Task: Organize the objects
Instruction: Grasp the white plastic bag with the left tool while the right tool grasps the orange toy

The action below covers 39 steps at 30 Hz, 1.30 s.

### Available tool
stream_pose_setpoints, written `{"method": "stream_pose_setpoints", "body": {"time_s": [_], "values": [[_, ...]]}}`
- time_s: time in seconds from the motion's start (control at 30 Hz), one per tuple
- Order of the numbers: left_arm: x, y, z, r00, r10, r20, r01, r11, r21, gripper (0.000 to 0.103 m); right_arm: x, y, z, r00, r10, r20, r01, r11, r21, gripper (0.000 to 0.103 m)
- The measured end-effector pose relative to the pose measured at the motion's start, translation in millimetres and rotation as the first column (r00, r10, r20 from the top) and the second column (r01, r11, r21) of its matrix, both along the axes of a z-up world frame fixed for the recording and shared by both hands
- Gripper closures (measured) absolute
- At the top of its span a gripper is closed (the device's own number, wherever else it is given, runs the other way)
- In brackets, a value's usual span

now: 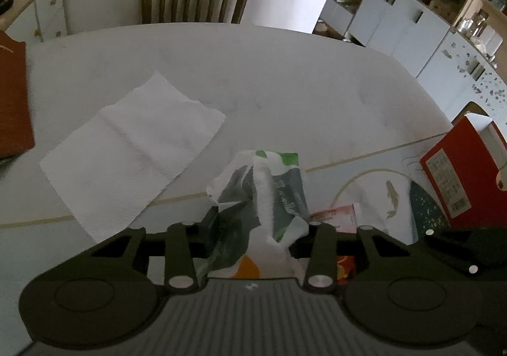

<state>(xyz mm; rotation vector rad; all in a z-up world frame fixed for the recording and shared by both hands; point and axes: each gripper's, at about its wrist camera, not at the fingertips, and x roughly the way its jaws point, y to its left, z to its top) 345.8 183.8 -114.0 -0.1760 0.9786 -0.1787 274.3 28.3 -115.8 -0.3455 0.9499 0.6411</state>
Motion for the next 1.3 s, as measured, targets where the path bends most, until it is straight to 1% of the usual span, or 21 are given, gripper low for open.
{"method": "stream_pose_setpoints", "body": {"time_s": [0.17, 0.3, 0.37, 0.4, 0.53, 0.7, 0.77, 0.87, 0.9, 1.0, 1.1, 1.17, 1.23, 1.27, 1.3], "values": [[-13, 1, 14, 1.000, 0.022, 0.011, -0.021, 1.000, -0.018, 0.066, -8, -11, 10, 1.000, -0.020, 0.005, 0.020, 1.000, 0.020, 0.068], [-29, 0, 24, 1.000, 0.025, 0.001, -0.025, 0.999, -0.025, 0.066, -17, -21, 22, 0.999, -0.036, 0.010, 0.035, 0.999, 0.040, 0.071], [-37, -3, 27, 1.000, 0.024, 0.002, -0.024, 0.999, -0.026, 0.066, -22, -26, 28, 0.999, -0.045, 0.013, 0.044, 0.998, 0.050, 0.086], [-42, -5, 29, 1.000, 0.022, 0.001, -0.022, 0.999, -0.026, 0.066, -25, -29, 31, 0.999, -0.053, 0.012, 0.053, 0.997, 0.050, 0.089], [-62, -14, 32, 1.000, 0.019, -0.016, -0.020, 0.999, -0.040, 0.066, -36, -46, 39, 0.996, -0.094, 0.000, 0.093, 0.993, 0.073, 0.091], [-85, -28, 36, 1.000, 0.001, -0.019, -0.001, 0.999, -0.046, 0.066, -50, -68, 48, 0.992, -0.126, 0.013, 0.124, 0.988, 0.091, 0.094], [-93, -30, 38, 1.000, 0.005, -0.013, -0.006, 0.999, -0.045, 0.066, -58, -76, 49, 0.993, -0.116, 0.011, 0.114, 0.988, 0.103, 0.094], [-106, -30, 41, 1.000, 0.025, -0.011, -0.026, 0.998, -0.054, 0.066, -62, -76, 47, 0.997, -0.078, 0.001, 0.078, 0.992, 0.096, 0.093], [-110, -29, 41, 0.999, 0.035, -0.011, -0.035, 0.998, -0.050, 0.066, -62, -75, 45, 0.998, -0.069, -0.004, 0.069, 0.993, 0.098, 0.092], [-120, -25, 42, 0.998, 0.060, -0.016, -0.061, 0.997, -0.045, 0.066, -59, -69, 38, 0.998, -0.056, -0.014, 0.057, 0.995, 0.083, 0.084], [-129, -17, 42, 0.996, 0.087, -0.018, -0.087, 0.996, -0.035, 0.066, -57, -62, 31, 0.999, -0.041, -0.019, 0.042, 0.996, 0.081, 0.079], [-134, -10, 40, 0.994, 0.107, -0.023, -0.108, 0.993, -0.039, 0.066, -56, -55, 26, 0.999, -0.027, -0.021, 0.028, 0.997, 0.070, 0.072], [-139, -5, 37, 0.992, 0.126, -0.029, -0.127, 0.991, -0.037, 0.066, -54, -49, 22, 1.000, -0.019, -0.018, 0.020, 0.998, 0.063, 0.059], [-141, -2, 37, 0.991, 0.132, -0.031, -0.133, 0.991, -0.032, 0.066, -53, -47, 21, 1.000, -0.020, -0.015, 0.021, 0.998, 0.062, 0.055], [-142, 0, 35, 0.990, 0.138, -0.033, -0.138, 0.990, -0.027, 0.066, -52, -45, 20, 1.000, -0.020, -0.016, 0.021, 0.998, 0.066, 0.047]]}}
